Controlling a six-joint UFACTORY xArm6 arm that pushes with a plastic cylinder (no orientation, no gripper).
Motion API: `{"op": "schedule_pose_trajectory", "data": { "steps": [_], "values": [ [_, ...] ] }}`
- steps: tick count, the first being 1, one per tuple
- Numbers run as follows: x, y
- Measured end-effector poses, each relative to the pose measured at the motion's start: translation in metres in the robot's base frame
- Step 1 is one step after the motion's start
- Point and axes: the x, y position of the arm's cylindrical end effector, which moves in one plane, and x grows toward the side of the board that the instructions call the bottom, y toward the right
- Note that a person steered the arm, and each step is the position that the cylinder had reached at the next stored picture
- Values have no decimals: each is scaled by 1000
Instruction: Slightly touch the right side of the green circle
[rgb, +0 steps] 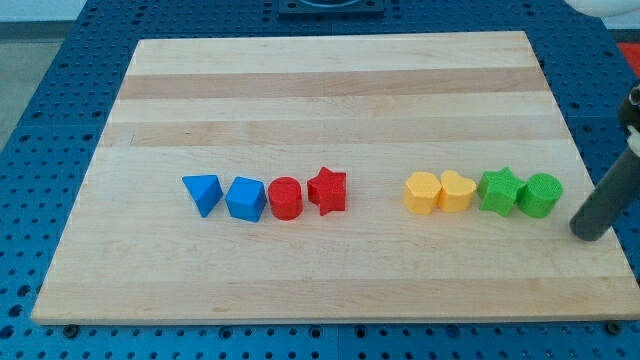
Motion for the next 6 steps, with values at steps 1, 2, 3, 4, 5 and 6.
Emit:
{"op": "schedule_pose_trajectory", "data": {
  "steps": [1, 2, 3, 4, 5, 6],
  "values": [
    [0, -37],
    [-4, -41],
    [-83, -53],
    [-171, -70],
    [-178, -81],
    [-178, -85]
  ]
}}
